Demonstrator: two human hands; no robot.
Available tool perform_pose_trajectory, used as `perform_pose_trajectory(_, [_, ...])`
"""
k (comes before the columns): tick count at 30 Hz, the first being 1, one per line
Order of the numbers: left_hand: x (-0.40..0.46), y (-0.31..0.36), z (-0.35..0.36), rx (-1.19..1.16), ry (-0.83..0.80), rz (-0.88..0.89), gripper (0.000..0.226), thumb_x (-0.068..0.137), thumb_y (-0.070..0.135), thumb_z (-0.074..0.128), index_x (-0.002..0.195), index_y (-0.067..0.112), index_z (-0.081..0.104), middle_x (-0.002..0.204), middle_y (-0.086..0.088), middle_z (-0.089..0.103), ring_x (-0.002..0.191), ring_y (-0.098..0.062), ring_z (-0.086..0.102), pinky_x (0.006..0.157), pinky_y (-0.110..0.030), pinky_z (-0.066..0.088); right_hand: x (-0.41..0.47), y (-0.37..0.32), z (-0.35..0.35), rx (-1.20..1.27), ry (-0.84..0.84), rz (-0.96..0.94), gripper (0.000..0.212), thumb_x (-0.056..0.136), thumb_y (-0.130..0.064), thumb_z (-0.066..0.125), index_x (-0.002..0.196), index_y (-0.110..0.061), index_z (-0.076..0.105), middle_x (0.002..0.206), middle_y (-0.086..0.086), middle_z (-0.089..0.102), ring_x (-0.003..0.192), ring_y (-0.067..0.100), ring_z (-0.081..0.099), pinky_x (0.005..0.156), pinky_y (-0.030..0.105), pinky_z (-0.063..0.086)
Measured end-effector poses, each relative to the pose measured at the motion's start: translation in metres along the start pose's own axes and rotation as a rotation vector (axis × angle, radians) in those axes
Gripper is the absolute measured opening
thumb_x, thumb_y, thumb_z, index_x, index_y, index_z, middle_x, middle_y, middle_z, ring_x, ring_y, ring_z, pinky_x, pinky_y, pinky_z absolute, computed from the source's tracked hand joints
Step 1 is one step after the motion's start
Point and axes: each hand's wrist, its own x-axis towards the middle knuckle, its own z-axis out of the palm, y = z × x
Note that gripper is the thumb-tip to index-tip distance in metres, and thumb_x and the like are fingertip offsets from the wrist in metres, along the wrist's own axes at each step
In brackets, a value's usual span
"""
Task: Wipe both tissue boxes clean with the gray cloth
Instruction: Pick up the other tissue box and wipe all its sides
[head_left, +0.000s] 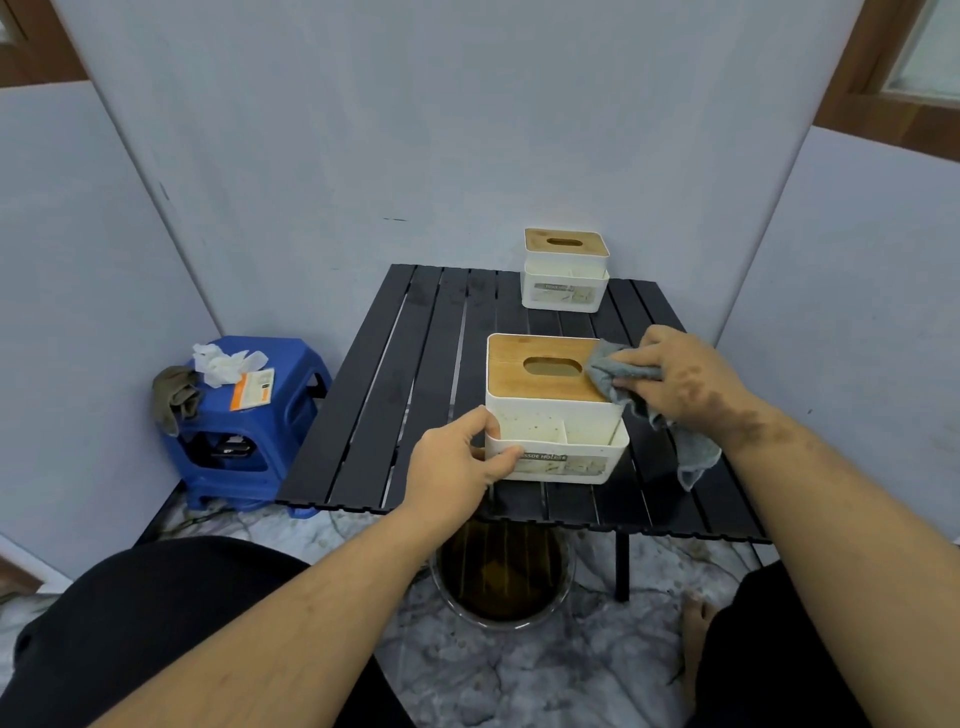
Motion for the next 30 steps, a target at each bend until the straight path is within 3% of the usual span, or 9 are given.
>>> perform_pose_trajectory(3, [0.0,0.001,0.0,-0.007,-0.001,-0.002,0.03,0.087,0.033,0.08,0.077,0.026,0.052,0.084,0.011,0.076,0.071,-0.004,0.072,0.046,-0.025,0.044,0.005,-0.008,0.003,-0.135,0.038,-0.032,0.019,0.088,-0.039,0.07,0.1,-0.025,0.073,0.094,-0.005,0.054,0.081,0.019,0.059,0.064,0.026,0.046])
perform_pose_trajectory(7, [-0.001,0.0,-0.001,-0.012,-0.013,0.004,0.032,0.087,0.033,0.08,0.076,0.028,0.05,0.075,0.011,0.072,0.062,-0.002,0.066,0.046,-0.022,0.039,-0.008,-0.046,0.021,0.044,-0.072,-0.134,0.018,0.084,-0.025,0.076,0.1,-0.023,0.071,0.094,-0.005,0.055,0.059,0.017,0.062,0.039,0.024,0.049])
perform_pose_trajectory(12, [0.0,-0.002,0.0,-0.016,0.001,0.011,0.031,0.086,0.034,0.082,0.08,0.027,0.051,0.074,0.001,0.073,0.065,-0.012,0.07,0.049,-0.039,0.05,0.002,-0.103,0.048,-0.147,-0.091,-0.32,0.01,0.093,-0.016,0.063,0.098,-0.007,0.062,0.081,0.0,0.048,0.067,0.029,0.062,0.043,0.02,0.042])
perform_pose_trajectory(16, [0.001,-0.003,-0.001,-0.012,-0.003,0.004,0.029,0.086,0.035,0.081,0.081,0.028,0.053,0.089,0.005,0.076,0.075,-0.014,0.075,0.055,-0.05,0.057,0.027,-0.116,0.053,-0.19,-0.028,-0.23,0.025,0.089,-0.022,0.067,0.074,-0.026,0.047,0.092,0.003,0.059,0.079,0.023,0.061,0.07,0.031,0.051])
perform_pose_trajectory(18, [0.0,-0.002,-0.001,-0.004,-0.001,-0.008,0.029,0.086,0.035,0.081,0.082,0.028,0.053,0.092,0.007,0.076,0.076,-0.012,0.074,0.056,-0.05,0.058,0.039,-0.115,0.054,-0.216,0.0,-0.178,0.008,0.091,-0.028,0.066,0.089,-0.021,0.063,0.099,0.004,0.064,0.086,0.023,0.064,0.083,0.033,0.054])
perform_pose_trajectory(20, [-0.001,-0.001,0.001,-0.014,0.007,-0.022,0.029,0.087,0.034,0.08,0.082,0.028,0.053,0.088,0.006,0.076,0.075,-0.013,0.074,0.055,-0.051,0.058,0.046,-0.111,0.052,-0.208,0.002,-0.12,0.015,0.092,-0.031,0.065,0.098,-0.018,0.069,0.099,0.004,0.066,0.088,0.023,0.065,0.087,0.037,0.056])
perform_pose_trajectory(22, [-0.002,0.0,0.002,-0.04,0.011,-0.041,0.028,0.088,0.033,0.08,0.083,0.026,0.053,0.085,0.003,0.076,0.074,-0.019,0.074,0.053,-0.052,0.056,0.046,-0.105,0.044,-0.21,-0.002,-0.093,0.016,0.093,-0.034,0.064,0.096,-0.02,0.07,0.092,0.002,0.066,0.086,0.022,0.066,0.083,0.036,0.057])
perform_pose_trajectory(26, [-0.003,0.001,0.003,-0.069,0.011,-0.045,0.029,0.089,0.031,0.079,0.081,0.026,0.052,0.091,0.003,0.077,0.078,-0.018,0.075,0.05,-0.049,0.058,0.039,-0.071,0.018,-0.121,-0.06,-0.1,0.014,0.094,-0.029,0.064,0.089,-0.023,0.074,0.07,-0.013,0.062,0.06,0.005,0.055,0.054,0.017,0.045])
perform_pose_trajectory(30, [-0.002,0.0,0.003,-0.058,0.014,-0.035,0.029,0.09,0.031,0.078,0.08,0.028,0.051,0.098,0.004,0.077,0.081,-0.014,0.076,0.052,-0.045,0.06,0.031,-0.03,0.001,-0.155,-0.038,-0.053,0.009,0.093,-0.038,0.064,0.092,-0.034,0.072,0.081,-0.01,0.067,0.073,0.009,0.06,0.059,0.021,0.039])
